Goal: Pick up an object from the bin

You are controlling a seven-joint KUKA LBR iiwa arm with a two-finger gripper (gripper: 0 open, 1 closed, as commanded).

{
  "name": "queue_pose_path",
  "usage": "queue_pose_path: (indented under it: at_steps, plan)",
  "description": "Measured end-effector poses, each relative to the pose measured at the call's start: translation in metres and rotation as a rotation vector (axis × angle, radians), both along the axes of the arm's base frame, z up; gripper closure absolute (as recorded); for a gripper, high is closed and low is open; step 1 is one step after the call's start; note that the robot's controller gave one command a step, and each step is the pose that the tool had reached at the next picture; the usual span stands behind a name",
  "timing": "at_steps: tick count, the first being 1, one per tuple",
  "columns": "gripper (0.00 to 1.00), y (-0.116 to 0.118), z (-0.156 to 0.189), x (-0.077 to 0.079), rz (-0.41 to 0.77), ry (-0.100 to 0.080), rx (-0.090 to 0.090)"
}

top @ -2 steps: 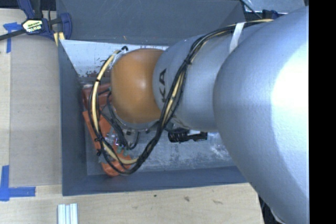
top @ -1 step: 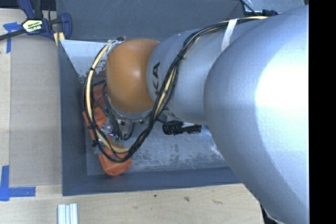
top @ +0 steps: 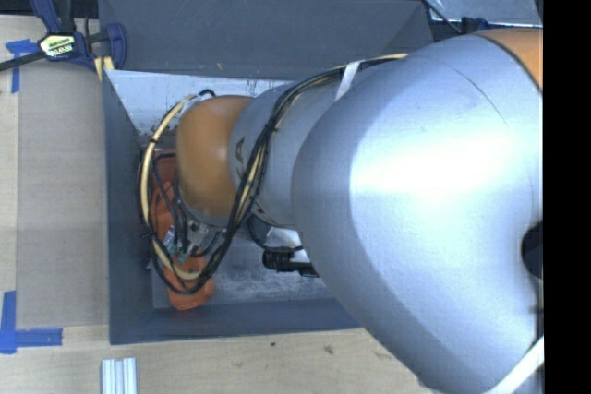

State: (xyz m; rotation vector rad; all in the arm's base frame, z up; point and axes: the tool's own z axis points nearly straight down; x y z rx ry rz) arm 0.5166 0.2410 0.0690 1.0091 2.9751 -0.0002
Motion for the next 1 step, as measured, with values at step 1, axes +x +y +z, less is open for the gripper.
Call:
queue_pose_path:
  at_steps: [1]
  plan:
    - [1.00, -0.0239, 0.0022, 0.0469, -0.279, 0.002, 0.001]
